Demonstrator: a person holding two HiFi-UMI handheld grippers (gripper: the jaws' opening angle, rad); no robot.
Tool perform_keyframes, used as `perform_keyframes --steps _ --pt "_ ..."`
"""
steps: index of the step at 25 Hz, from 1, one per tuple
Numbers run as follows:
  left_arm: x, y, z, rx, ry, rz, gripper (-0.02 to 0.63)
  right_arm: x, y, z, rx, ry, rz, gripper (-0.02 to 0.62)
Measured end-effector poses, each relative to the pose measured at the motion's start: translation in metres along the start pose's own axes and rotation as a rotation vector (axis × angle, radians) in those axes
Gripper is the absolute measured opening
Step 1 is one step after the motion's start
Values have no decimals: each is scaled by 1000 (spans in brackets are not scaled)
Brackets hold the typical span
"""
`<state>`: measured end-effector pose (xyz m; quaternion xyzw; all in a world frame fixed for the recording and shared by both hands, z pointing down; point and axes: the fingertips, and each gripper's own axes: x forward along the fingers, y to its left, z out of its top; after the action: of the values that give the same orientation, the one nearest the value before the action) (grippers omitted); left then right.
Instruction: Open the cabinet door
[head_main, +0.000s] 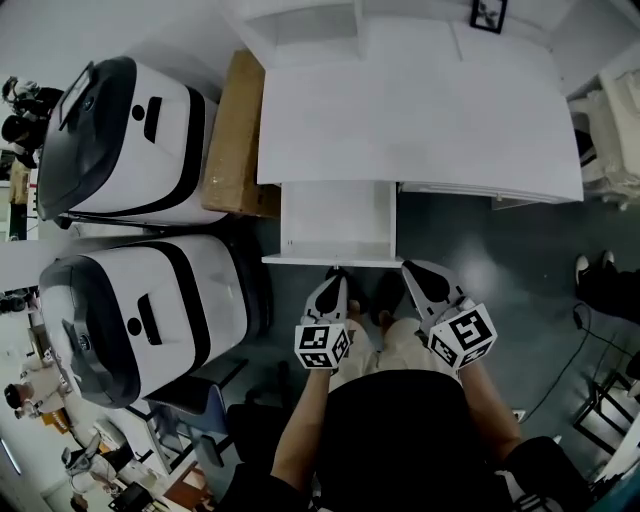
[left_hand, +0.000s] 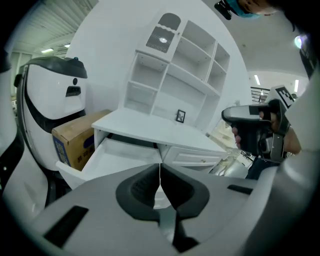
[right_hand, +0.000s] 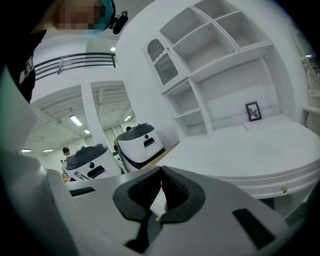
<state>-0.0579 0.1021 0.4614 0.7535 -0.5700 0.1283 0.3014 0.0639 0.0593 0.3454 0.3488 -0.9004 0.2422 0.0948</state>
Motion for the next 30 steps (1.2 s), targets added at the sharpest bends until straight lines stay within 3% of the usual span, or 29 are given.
perform_keyframes --steps 14,30 --pt "-28 -66 107 85 -133 -159 25 -27 4 33 -39 -68 -49 17" --pt "-40 -93 137 153 -161 -240 25 -54 -6 32 -25 -69 -145 15"
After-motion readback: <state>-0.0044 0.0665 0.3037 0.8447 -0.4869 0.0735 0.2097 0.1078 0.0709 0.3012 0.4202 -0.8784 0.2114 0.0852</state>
